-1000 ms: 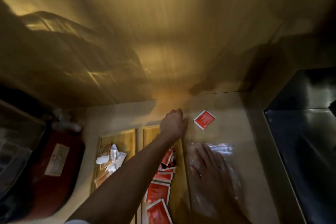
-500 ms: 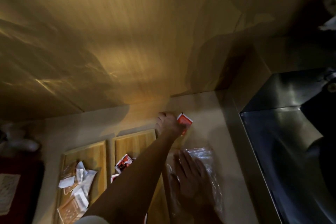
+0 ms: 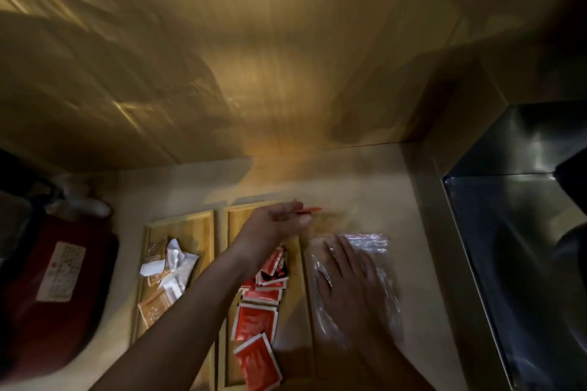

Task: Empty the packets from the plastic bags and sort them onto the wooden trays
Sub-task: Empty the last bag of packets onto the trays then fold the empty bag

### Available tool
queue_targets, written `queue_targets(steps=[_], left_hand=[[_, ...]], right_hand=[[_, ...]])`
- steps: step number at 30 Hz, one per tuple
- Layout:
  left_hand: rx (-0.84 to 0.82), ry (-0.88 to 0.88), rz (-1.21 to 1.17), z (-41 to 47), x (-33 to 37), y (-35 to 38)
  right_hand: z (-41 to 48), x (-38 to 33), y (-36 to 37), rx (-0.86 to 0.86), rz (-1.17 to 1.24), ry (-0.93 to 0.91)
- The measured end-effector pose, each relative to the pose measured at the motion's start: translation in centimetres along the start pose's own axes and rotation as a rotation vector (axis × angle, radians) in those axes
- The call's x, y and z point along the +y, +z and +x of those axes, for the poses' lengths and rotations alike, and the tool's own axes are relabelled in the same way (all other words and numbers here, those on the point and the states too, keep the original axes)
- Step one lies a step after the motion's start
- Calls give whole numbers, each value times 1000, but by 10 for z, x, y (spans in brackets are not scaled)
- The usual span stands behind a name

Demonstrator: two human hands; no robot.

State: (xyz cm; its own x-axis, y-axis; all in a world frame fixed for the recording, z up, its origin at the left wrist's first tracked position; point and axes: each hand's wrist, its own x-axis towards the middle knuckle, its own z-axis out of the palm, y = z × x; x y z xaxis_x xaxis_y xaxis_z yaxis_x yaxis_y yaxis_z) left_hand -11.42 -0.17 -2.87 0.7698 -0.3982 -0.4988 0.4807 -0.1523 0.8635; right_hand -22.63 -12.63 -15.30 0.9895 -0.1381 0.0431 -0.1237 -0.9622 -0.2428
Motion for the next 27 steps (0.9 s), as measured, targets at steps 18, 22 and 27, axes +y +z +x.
queue_targets(steps=[18,22,27], left_hand=[[512,-226,353,-79,-85,-57],[550,-230,499,-85,-89,-58],[561,-132,584,-96,-83,-51]], right_hand=[[-1,-7,-14,-165,-50,50],[-2,-7,-16,-206,-8,79],[-1,-8,-15,-246,-21,92]])
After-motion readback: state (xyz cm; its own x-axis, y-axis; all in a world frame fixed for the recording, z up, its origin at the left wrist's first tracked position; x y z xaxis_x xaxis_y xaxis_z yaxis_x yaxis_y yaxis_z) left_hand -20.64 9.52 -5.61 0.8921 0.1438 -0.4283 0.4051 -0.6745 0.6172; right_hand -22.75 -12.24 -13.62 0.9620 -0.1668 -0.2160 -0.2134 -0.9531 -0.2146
